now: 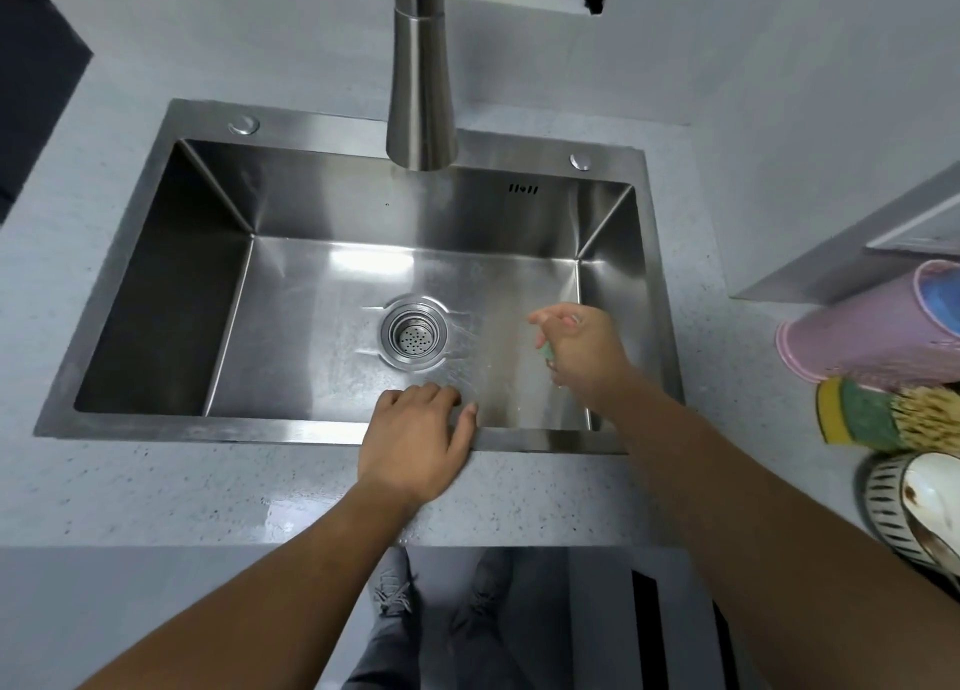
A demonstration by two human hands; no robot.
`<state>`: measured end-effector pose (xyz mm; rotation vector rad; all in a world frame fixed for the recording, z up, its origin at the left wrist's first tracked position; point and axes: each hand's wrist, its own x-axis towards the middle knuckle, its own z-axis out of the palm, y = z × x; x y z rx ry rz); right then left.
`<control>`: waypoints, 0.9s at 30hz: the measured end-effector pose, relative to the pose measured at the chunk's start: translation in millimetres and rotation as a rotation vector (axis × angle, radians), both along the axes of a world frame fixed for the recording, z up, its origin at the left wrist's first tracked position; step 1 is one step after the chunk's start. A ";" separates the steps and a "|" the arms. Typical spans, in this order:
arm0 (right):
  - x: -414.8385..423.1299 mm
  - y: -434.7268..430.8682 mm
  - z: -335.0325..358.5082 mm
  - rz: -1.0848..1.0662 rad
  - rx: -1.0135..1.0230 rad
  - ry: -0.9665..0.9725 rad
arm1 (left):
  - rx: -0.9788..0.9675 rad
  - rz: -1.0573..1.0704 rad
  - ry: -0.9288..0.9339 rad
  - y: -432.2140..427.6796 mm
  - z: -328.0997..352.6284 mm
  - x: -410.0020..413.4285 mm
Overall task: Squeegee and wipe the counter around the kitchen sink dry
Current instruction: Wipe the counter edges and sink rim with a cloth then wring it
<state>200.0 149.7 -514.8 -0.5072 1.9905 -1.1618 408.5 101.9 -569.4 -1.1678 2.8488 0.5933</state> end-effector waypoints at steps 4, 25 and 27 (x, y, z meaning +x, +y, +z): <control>-6.0 -6.6 -5.2 0.003 0.060 0.087 | -0.001 -0.004 -0.004 0.5 -0.8 1.5; -8.3 -10.8 3.7 -0.118 0.100 -0.166 | 0.047 -0.001 0.077 0.2 6.8 2.5; -5.9 -6.5 14.3 -0.151 0.030 -0.367 | 0.130 0.056 0.125 -1.1 11.2 1.6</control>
